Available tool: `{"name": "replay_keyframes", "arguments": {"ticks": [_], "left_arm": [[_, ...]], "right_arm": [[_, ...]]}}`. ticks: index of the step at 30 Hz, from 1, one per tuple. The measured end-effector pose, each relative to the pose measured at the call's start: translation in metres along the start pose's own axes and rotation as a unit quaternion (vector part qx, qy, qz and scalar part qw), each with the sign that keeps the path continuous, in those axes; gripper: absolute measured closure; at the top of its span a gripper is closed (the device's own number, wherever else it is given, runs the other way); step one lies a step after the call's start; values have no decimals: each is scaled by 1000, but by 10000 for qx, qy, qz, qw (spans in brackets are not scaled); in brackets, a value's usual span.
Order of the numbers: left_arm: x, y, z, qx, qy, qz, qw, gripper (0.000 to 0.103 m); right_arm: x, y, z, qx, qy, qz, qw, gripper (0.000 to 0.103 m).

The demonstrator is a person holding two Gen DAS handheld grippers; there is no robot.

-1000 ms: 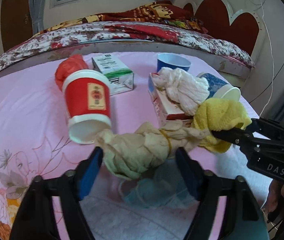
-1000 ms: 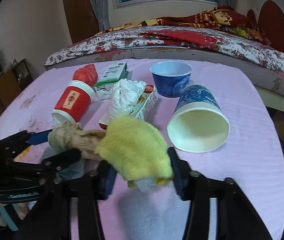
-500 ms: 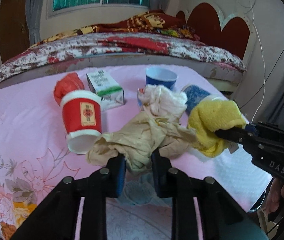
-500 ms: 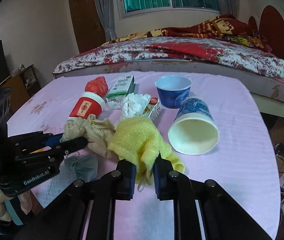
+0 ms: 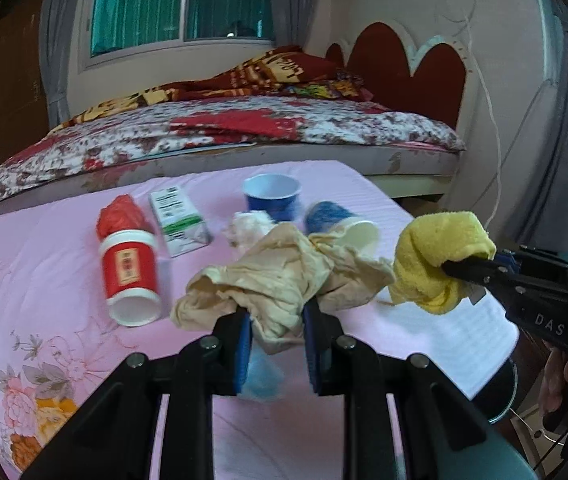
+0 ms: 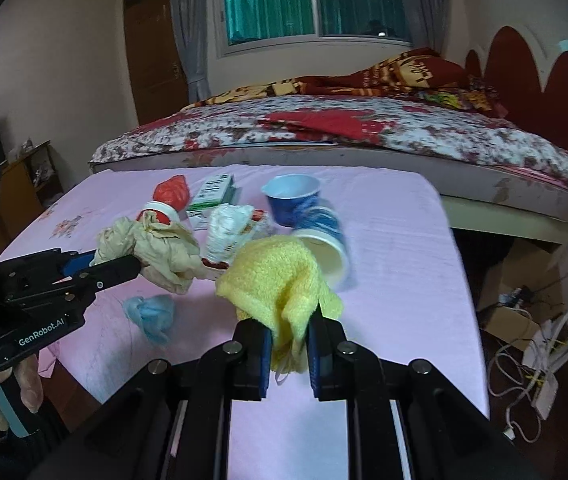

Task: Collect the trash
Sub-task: 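Carry both cloths over the black bin and open both tools to drop them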

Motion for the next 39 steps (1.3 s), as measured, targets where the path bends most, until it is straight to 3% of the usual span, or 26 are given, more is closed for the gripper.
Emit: {"name": "replay_keyframes", "arguments": {"ticks": [16,30,39], "left_arm": [[0,-125,-12,581,181,-953,9936,79],[-5,-250,-38,1208,418,-1806,9752,79],[12,-301,-69,1621,786,-2026,9626,79]], "right_arm": [[-105,-105,-39,574,-99,-927,9940,87],[-177,-186,-96,1182,42,-1562,9806,87],[-188,-229,-142,1510,289,-1767,9722,90]]}}
Point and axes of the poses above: each gripper's, at about its wrist camera, not at the fingertips, and x roughly the way its jaws point, y to its left, z to its top, the point moved 5 cm from there along x, roughly the way its jaws point, and after that the axes turned 6 degrees about -y, right-handed, at the moved point
